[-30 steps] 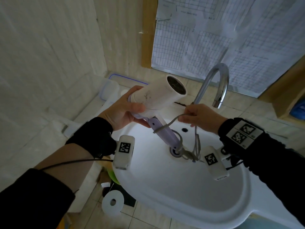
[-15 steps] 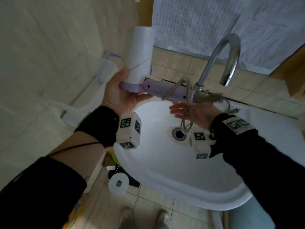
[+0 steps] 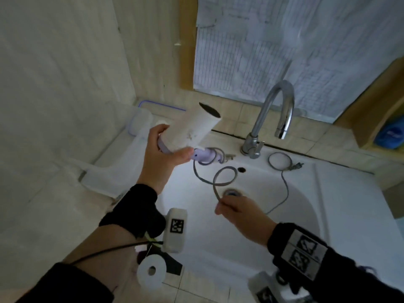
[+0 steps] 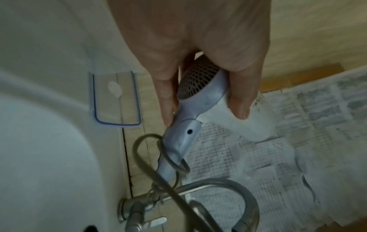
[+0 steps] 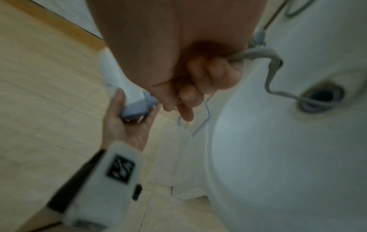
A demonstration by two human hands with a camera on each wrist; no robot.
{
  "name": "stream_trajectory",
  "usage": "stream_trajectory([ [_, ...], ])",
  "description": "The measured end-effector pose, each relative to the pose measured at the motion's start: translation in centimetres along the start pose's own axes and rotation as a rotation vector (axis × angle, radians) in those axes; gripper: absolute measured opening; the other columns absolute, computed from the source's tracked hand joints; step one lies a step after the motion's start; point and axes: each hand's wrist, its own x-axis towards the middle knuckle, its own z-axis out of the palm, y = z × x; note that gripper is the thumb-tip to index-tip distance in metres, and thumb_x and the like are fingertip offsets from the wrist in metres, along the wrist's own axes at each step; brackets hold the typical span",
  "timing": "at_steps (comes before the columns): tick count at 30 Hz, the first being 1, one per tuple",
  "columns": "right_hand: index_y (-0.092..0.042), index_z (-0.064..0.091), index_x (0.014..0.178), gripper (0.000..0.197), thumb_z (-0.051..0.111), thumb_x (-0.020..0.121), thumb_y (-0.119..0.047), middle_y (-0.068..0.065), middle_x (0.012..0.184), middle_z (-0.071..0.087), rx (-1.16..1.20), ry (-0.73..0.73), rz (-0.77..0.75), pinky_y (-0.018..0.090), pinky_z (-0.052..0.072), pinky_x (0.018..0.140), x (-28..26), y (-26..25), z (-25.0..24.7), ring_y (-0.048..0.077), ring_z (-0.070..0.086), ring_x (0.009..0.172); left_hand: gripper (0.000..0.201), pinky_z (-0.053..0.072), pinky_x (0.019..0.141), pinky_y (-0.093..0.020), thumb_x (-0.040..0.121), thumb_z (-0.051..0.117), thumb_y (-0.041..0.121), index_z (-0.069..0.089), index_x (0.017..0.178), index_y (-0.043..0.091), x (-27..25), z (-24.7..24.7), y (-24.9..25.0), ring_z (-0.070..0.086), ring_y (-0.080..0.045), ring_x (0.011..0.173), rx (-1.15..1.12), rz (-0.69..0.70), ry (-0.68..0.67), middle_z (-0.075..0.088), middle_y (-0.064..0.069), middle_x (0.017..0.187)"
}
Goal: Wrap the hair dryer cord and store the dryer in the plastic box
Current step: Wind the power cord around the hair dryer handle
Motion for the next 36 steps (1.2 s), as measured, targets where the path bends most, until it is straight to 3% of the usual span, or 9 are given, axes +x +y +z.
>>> stream_trajectory([
  [3,-0.013,0.069,0.084,0.022,0.051,0.092,-0.022,-0.013,0.064,0.056,-0.231,0.078,-0.120,0.018,0.040,0.067,-2.6,-0.9,-4.7,0.002,0.049,0.060,0.058,0.054,0.078,-0.061,0.048,0.080,0.019,0.052,0.095,0.036,-0.1,-2.0,0.9,0.060,-0.024,0.097,0.106,0.012,-0.074,0.060,0.015,0.096],
  [7,-0.018,0.067,0.075,0.021,0.053,0.091,-0.017,-0.027,0.054,0.057,-0.265,0.223,-0.187,0.009,0.037,0.054,-4.0,-2.7,-9.5,-0.002,0.052,0.054,0.060,0.058,0.069,-0.055,0.042,0.080,0.019,0.052,0.095,0.029,-0.6,-3.4,2.4,0.060,-0.028,0.092,0.082,-0.077,-0.177,0.056,-0.001,0.103],
  [12,-0.031,0.062,0.068,0.028,0.054,0.090,-0.016,-0.010,0.058,0.060,-0.216,0.301,-0.275,0.010,0.040,0.059,-3.1,-4.1,-11.5,0.006,0.056,0.065,0.062,0.057,0.070,-0.056,0.043,0.078,0.018,0.052,0.099,0.024,-1.1,-3.2,3.8,0.065,-0.029,0.084,0.061,-0.179,-0.346,0.058,-0.004,0.101],
  [15,-0.016,0.069,0.078,0.021,0.053,0.091,-0.017,0.005,0.074,0.068,-0.183,0.342,-0.278,0.009,0.042,0.063,-1.9,-4.4,-12.2,0.008,0.056,0.067,0.058,0.058,0.064,-0.052,0.046,0.077,0.016,0.054,0.099,0.021,-1.0,-2.8,4.4,0.070,-0.025,0.079,0.008,-0.237,-0.427,0.060,-0.005,0.099],
  [18,-0.014,0.067,0.079,0.021,0.051,0.092,-0.016,0.003,0.076,0.069,-0.137,0.365,-0.253,0.009,0.042,0.067,-1.2,-4.5,-12.5,0.010,0.060,0.068,0.068,0.058,0.060,-0.051,0.040,0.085,0.017,0.053,0.100,0.018,-0.9,-2.4,4.7,0.071,-0.028,0.077,-0.048,-0.266,-0.465,0.059,-0.009,0.101],
  [23,-0.017,0.063,0.075,0.025,0.047,0.095,-0.015,-0.028,0.046,0.056,-0.040,0.387,-0.215,0.000,0.035,0.052,-0.6,-4.4,-12.4,-0.009,0.051,0.049,0.088,0.057,0.059,-0.049,0.037,0.092,0.031,0.049,0.112,0.011,-0.6,-1.9,5.0,0.071,-0.032,0.078,-0.190,-0.296,-0.489,0.057,-0.016,0.106],
  [29,-0.019,0.064,0.075,0.028,0.046,0.095,-0.022,-0.009,0.048,0.042,0.147,0.406,-0.155,0.034,0.028,0.055,0.8,-3.2,-11.4,0.024,0.030,0.057,0.096,0.058,0.056,-0.044,0.034,0.091,0.035,0.051,0.117,0.005,-0.7,-1.1,4.1,0.073,-0.030,0.074,-0.406,-0.322,-0.389,0.075,-0.012,0.085],
  [32,-0.020,0.054,0.073,0.024,0.046,0.095,-0.019,-0.003,0.054,0.036,0.239,0.382,-0.102,0.026,0.028,0.051,1.7,-2.9,-10.6,0.016,0.030,0.052,0.091,0.058,0.057,-0.044,0.032,0.091,0.037,0.057,0.112,0.008,-0.8,-0.8,3.5,0.073,-0.029,0.074,-0.509,-0.323,-0.331,0.076,-0.013,0.084],
  [36,-0.022,0.047,0.072,0.025,0.047,0.094,-0.009,-0.010,0.057,0.050,0.350,0.375,0.010,0.017,0.039,0.044,2.3,-2.9,-9.1,0.003,0.048,0.045,0.091,0.059,0.063,-0.042,0.036,0.091,0.036,0.056,0.116,0.009,-1.3,0.1,2.9,0.074,-0.029,0.081,-0.654,-0.332,-0.283,0.075,-0.014,0.090],
])
